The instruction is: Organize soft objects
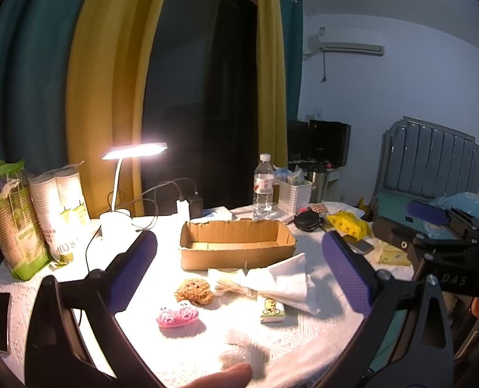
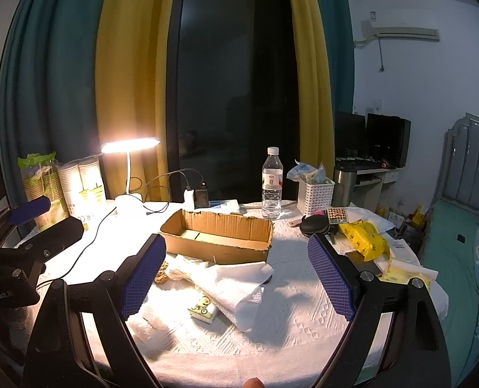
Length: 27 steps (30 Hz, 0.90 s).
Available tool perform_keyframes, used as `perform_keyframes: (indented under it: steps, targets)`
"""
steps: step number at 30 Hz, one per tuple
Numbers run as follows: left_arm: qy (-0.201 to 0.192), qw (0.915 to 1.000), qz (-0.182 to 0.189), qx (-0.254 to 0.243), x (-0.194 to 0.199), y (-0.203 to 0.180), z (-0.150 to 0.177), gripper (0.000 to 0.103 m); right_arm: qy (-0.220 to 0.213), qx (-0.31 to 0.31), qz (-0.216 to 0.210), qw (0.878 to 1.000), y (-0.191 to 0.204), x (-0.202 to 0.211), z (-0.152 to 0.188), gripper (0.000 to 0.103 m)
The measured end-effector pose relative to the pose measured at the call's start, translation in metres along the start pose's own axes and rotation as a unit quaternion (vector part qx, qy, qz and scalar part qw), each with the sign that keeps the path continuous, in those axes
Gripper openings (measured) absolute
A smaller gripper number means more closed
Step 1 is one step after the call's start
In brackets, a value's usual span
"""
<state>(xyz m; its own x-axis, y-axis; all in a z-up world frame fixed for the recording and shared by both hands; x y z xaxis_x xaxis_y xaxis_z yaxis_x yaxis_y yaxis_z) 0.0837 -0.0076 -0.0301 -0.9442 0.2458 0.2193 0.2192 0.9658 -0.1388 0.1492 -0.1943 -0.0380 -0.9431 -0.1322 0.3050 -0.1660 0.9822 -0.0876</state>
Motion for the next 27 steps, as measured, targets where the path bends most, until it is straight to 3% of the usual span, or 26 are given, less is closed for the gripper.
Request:
perform_keyframes:
  steps: [13,27]
  targets:
    - [0.010,0.9999,-0.010,0.005,-0.001,0.009,0.003,0.102,0.002,0.001,-0.001,1.000,0.003,0.000,0.000,0.092]
    - [0.012,0.9999,0.005,0.009,-0.003,0.009,0.003,0.102,0.004,0.001,-0.001,1.000,0.003,-0.001,0.000,0.092]
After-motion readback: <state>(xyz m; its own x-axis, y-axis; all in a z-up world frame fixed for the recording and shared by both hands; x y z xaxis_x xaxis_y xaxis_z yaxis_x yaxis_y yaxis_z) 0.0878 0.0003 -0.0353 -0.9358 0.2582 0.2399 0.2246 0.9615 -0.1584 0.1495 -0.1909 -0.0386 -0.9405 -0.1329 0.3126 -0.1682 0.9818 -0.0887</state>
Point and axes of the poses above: each gripper's, at about its wrist camera, not at the fingertips, and x roughly against the way its jaws point, y to its left, z to its underside, the point moved 9 cm from there along -x, roughly the way its jaws point, and after that the axes turned 15 degrees about z, right-handed, at the moved point
